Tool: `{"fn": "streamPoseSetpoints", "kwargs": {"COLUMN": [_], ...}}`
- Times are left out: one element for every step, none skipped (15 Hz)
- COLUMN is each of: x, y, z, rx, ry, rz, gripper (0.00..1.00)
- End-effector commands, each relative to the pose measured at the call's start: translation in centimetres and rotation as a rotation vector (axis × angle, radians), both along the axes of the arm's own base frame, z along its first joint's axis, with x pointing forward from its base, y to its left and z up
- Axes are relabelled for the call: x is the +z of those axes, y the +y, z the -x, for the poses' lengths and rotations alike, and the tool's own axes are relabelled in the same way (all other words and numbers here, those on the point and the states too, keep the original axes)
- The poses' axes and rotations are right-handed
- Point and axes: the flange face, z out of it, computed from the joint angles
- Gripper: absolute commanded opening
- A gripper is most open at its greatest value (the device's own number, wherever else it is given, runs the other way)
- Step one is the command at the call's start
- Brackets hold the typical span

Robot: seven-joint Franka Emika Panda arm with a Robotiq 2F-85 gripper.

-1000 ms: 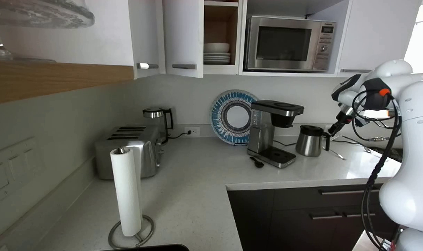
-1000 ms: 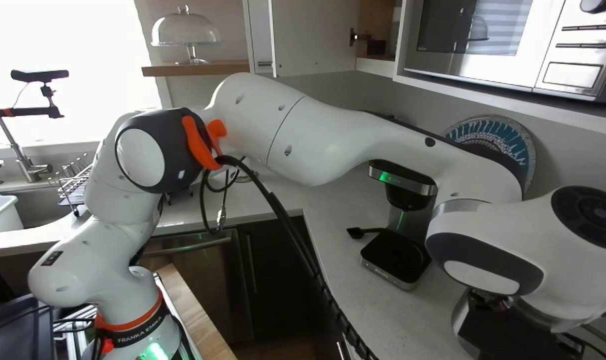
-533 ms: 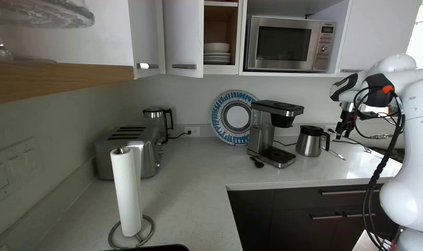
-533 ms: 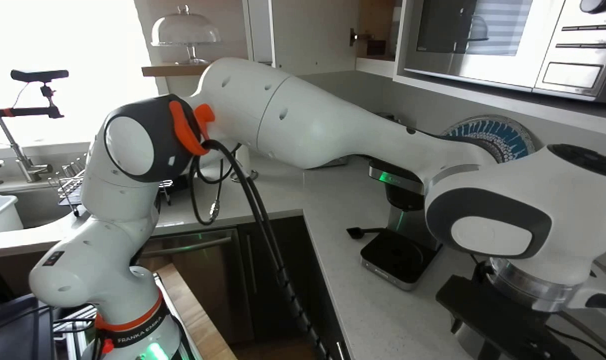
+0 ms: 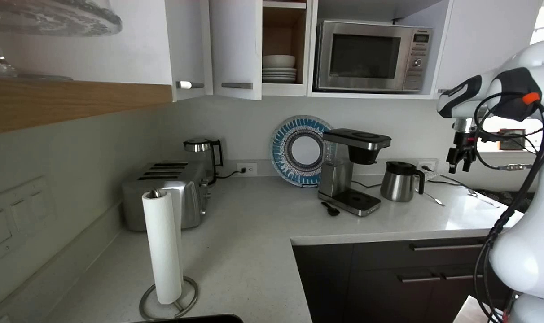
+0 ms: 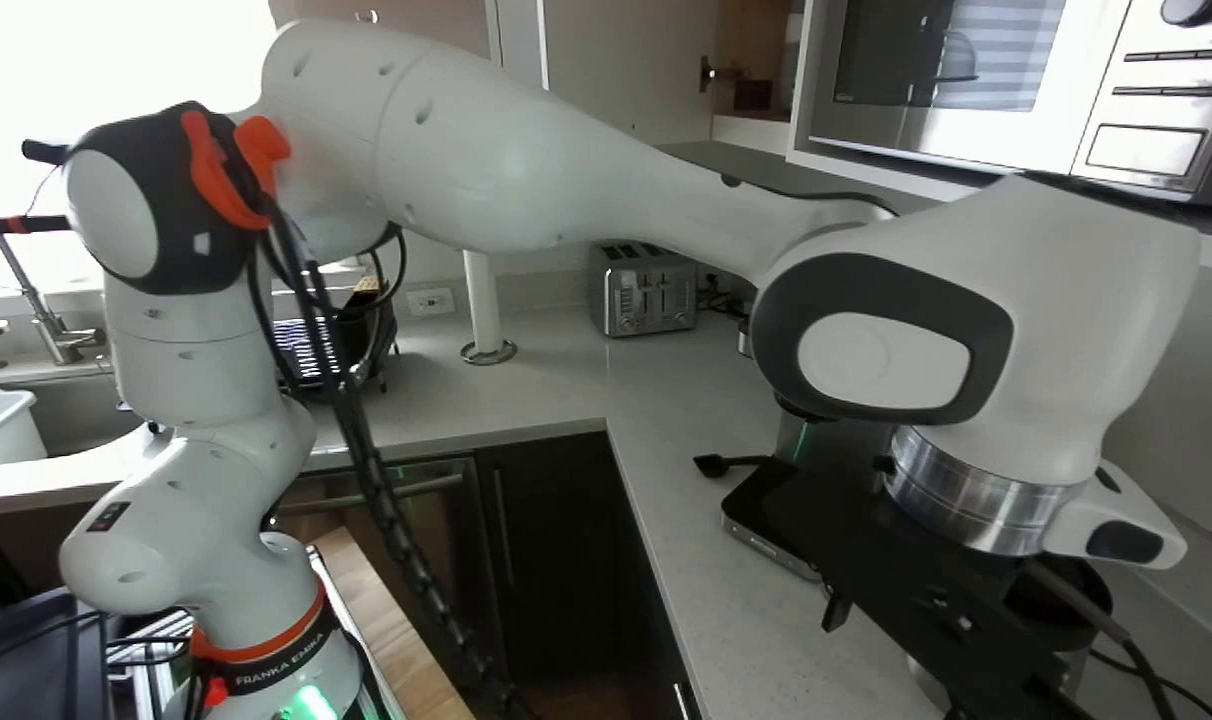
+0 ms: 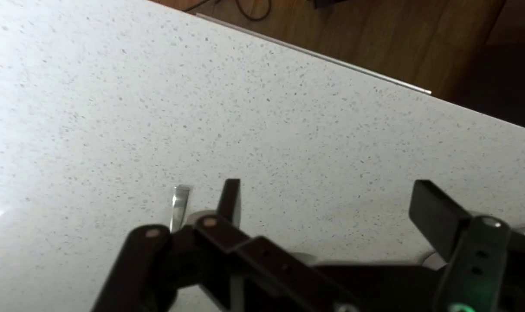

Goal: Pick up the coffee jar and put it on the kitchen counter

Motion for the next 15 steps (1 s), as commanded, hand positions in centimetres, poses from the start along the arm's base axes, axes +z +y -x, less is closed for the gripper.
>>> {"fn": "streamPoseSetpoints", "kwargs": {"x": [3.2,4.0,4.8,5.6,6.3,7.0,7.7,8.1,9.0,9.4,9.6,9.9,9.9,10.1,10.6], "y": [4.3,5.5,6.8,8.3,9.9,11.6,13.3,15.2,17.1,19.1,21.0,23.1,25.1,27.3,23.3], "z": [3.2,3.8,4.4,5.0,5.5,5.9,6.3,6.6,7.0,7.2,7.5,7.8,7.8,8.0,6.5], "rx": [-0.042,-0.048,-0.046,-0.045,-0.027,-0.005,0.03,0.069,0.087,0.119,0.177,0.207,0.261,0.304,0.228], "ry": [-0.078,-0.105,-0.123,-0.142,-0.156,-0.175,-0.178,-0.183,-0.197,-0.202,-0.205,-0.199,-0.226,-0.24,-0.22], "rz": [0.107,0.119,0.13,0.147,0.159,0.158,0.156,0.156,0.181,0.177,0.163,0.189,0.165,0.151,0.157], "gripper": [1.0,1.0,1.0,1.0,1.0,1.0,1.0,1.0,1.0,1.0,1.0,1.0,1.0,1.0,1.0]}}
